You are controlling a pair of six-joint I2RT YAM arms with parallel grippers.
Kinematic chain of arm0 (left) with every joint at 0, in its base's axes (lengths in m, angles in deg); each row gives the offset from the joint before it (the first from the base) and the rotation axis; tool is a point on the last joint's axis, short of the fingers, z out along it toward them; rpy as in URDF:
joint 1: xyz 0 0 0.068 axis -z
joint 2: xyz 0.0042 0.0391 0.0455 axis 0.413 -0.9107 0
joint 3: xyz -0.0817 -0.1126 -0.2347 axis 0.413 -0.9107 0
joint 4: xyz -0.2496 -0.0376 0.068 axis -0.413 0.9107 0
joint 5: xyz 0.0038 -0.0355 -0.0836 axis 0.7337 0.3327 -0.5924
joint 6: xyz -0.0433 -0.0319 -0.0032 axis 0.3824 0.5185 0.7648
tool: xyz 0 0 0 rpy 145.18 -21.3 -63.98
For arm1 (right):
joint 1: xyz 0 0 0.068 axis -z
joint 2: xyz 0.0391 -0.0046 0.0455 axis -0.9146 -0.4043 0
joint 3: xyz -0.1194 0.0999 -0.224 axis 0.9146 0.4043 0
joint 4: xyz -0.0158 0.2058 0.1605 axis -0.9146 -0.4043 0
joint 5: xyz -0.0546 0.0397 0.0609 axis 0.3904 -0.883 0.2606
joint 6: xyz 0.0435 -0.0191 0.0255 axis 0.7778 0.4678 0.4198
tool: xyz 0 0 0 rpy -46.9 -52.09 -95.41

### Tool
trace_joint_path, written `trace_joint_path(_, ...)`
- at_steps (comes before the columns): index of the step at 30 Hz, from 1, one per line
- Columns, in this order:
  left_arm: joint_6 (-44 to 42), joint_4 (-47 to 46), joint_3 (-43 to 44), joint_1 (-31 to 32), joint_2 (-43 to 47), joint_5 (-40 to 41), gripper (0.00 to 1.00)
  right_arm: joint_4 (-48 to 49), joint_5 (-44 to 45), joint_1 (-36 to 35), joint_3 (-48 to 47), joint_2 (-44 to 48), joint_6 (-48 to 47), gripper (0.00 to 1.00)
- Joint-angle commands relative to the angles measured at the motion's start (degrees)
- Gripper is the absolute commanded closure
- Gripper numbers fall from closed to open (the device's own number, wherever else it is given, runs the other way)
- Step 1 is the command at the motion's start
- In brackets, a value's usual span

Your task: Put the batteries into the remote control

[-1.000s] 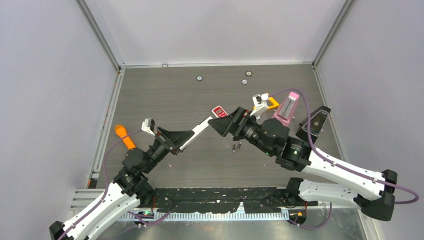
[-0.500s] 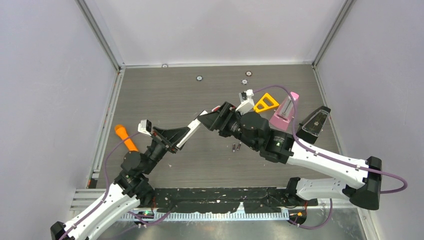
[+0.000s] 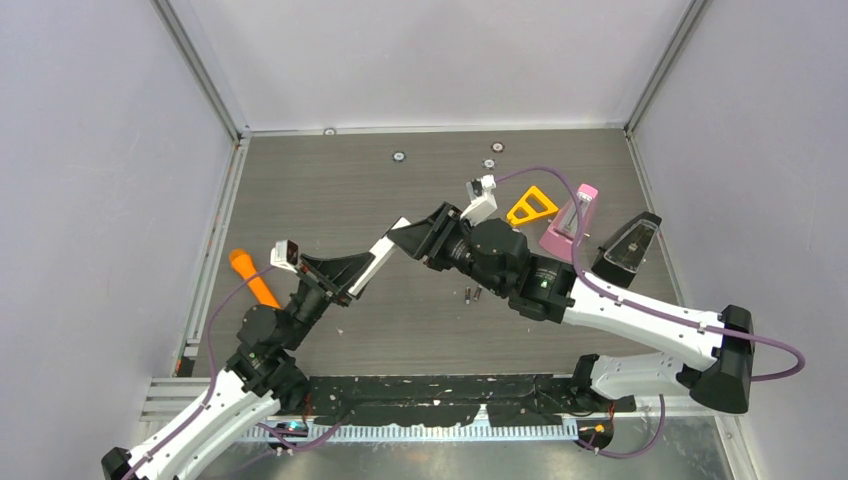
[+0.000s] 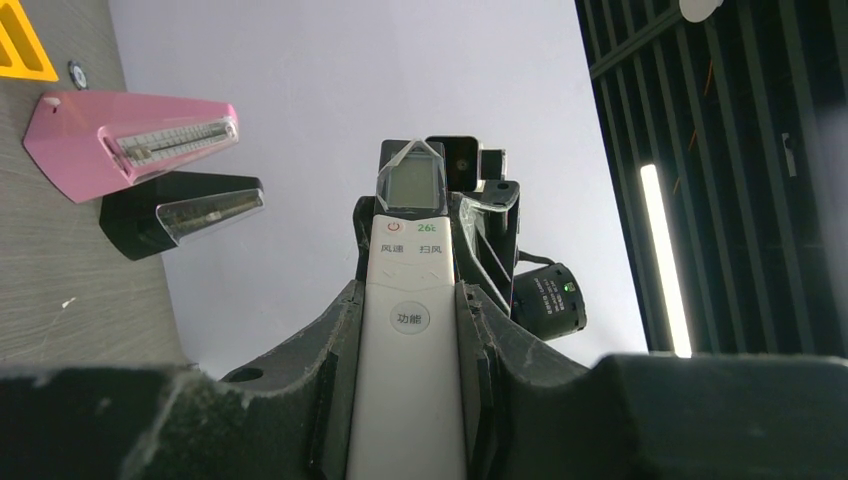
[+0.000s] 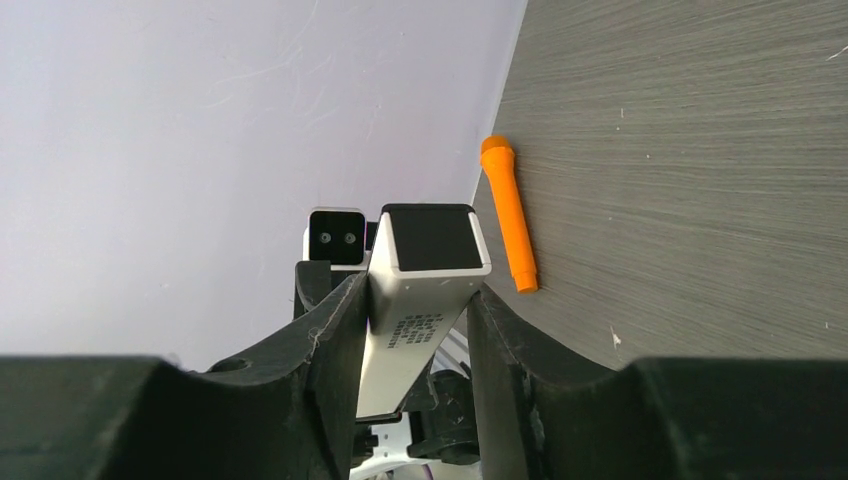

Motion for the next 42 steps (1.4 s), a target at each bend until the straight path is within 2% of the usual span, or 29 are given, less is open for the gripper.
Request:
trace_joint_path(1, -1.43, -2.47, 0.59, 0.1, 0.36, -1.88, 0.8, 4.24, -0.02, 0.04, -2.21, -0.66, -1.58, 0.78)
trace_joint_path(2, -1.59, -2.53, 0.51, 0.1, 0.36, -2.15, 0.75, 4.45, -0.12, 0.07, -2.11, -0.65, -1.71, 0.8)
trace_joint_path(5, -2.88, -2.07, 0.5, 0.1, 0.8, -2.15, 0.46, 5.08, -0.49, 0.47, -1.97, -0.02, -2.92, 0.84)
trace_joint_path(7, -4.5, -0.85, 0.56, 0.06, 1.66, -2.15, 0.31, 5.02, -1.21, 1.13, -1.95, 0.84, -4.19, 0.86)
trace_joint_path(13, -14.96, 6.0, 1.91, 0.01, 5.65, -2.11, 0.08, 0.95, -9.04, 5.53, -3.25, 4.36, -10.28, 0.88)
trace_joint_path(16, -23.27, 12.21, 4.94, 0.01, 6.76, -3.47, 0.02, -2.22, -16.64, 8.46, -4.8, 5.98, -15.56, 0.88)
trace_joint_path(22, -42.98, 26.6, 17.31, -0.08, 2.68, -8.96, 0.0, -8.92, -33.45, 11.98, -10.02, 5.89, -27.26, 0.87)
trace_joint_path(26, -50.45, 31.56, 24.67, -0.14, -3.72, -16.59, 0.01, -13.06, -43.66, 12.45, -12.9, 3.65, -32.88, 0.85)
trace_joint_path(30, -53.98, 29.12, 28.52, -0.23, -13.04, -33.6, 0.06, -17.87, -50.54, 12.49, -15.45, 1.68, -38.39, 0.85)
trace_joint_path(33, -54.78, 27.21, 29.44, -0.33, -18.18, -42.0, 0.11, -22.59, -51.9, 12.49, -18.9, 0.0, -42.75, 0.85)
trace_joint_path(38, -56.11, 22.91, 26.7, -0.42, -21.34, -46.0, 0.17, -27.72, -52.07, 12.62, -21.17, -1.63, -46.03, 0.85)
trace_joint_path(40, -56.0, 20.86, 25.44, -0.58, -21.9, -47.16, 0.25, -28.04, -52.76, 12.77, -20.94, -2.09, -46.46, 0.85)
trace_joint_path(42, -55.71, 18.63, 24.57, -0.89, -22.41, -48.1, 0.37, -28.03, -53.33, 12.94, -20.72, -2.46, -46.83, 0.85)
